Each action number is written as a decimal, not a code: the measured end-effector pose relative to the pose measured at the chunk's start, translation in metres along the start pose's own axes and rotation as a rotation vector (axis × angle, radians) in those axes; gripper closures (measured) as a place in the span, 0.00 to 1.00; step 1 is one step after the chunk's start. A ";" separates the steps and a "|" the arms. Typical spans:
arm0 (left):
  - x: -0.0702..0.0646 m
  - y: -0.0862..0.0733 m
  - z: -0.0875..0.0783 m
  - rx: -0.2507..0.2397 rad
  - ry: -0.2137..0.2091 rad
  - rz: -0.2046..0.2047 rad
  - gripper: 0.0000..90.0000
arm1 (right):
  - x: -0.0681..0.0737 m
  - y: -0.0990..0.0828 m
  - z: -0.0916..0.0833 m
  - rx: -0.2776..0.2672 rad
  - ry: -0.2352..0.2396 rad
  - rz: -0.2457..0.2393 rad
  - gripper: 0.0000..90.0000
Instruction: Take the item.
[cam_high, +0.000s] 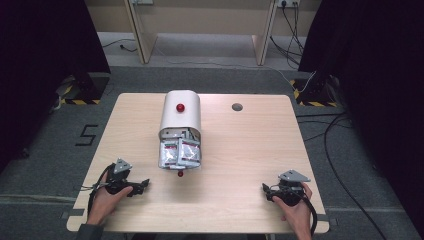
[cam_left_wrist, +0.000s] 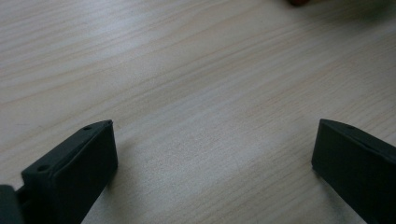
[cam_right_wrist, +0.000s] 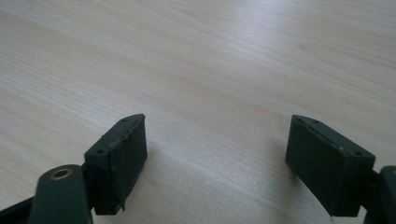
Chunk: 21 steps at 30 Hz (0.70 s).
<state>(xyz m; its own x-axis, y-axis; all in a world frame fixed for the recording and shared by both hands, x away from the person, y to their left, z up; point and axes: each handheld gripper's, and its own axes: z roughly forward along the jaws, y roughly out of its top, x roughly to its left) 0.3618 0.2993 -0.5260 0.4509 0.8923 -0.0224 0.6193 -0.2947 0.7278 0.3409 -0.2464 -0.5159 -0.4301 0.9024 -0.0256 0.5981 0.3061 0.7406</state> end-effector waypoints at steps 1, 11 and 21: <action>0.000 0.000 0.000 0.000 0.000 0.000 0.00 | 0.000 0.000 0.000 0.000 0.000 0.000 0.26; 0.000 0.000 0.000 0.000 0.000 0.000 0.00 | 0.014 0.012 -0.013 -0.091 0.026 -0.010 0.29; 0.000 0.000 0.000 0.000 0.000 -0.001 0.00 | 0.036 0.034 -0.028 -0.163 0.086 -0.051 0.32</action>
<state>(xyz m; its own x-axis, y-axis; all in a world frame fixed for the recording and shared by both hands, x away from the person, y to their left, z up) 0.3618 0.2993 -0.5260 0.4506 0.8925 -0.0228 0.6193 -0.2941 0.7280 0.3270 -0.2122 -0.4725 -0.5170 0.8559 -0.0136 0.4600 0.2912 0.8388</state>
